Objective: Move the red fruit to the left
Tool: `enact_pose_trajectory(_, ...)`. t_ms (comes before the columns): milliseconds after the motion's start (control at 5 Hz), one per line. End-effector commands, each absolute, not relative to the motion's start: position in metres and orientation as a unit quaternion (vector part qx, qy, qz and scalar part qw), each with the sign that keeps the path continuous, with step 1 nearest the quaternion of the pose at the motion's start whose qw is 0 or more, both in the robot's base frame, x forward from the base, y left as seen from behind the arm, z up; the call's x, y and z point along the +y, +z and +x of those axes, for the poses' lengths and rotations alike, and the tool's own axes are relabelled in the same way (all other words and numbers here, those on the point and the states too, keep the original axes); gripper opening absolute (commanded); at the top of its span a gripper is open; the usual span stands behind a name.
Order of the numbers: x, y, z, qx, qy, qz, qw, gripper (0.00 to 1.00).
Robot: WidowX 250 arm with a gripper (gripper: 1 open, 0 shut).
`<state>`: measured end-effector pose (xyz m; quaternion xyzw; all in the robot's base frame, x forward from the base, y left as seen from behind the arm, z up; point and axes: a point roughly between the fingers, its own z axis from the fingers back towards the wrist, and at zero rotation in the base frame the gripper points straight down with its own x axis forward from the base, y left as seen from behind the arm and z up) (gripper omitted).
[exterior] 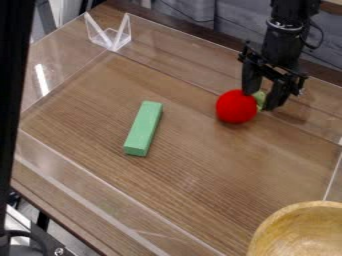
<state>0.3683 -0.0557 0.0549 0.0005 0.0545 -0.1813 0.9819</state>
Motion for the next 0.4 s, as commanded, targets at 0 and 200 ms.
enact_pose_trajectory(0, -0.0484, 0.0663, 0.3753, 0.031, -0.162, 0.007, 0.986, 1.00)
enact_pose_trajectory(200, -0.0453, 0.0604, 0.3726, 0.034, -0.140, 0.009, 0.990, 1.00)
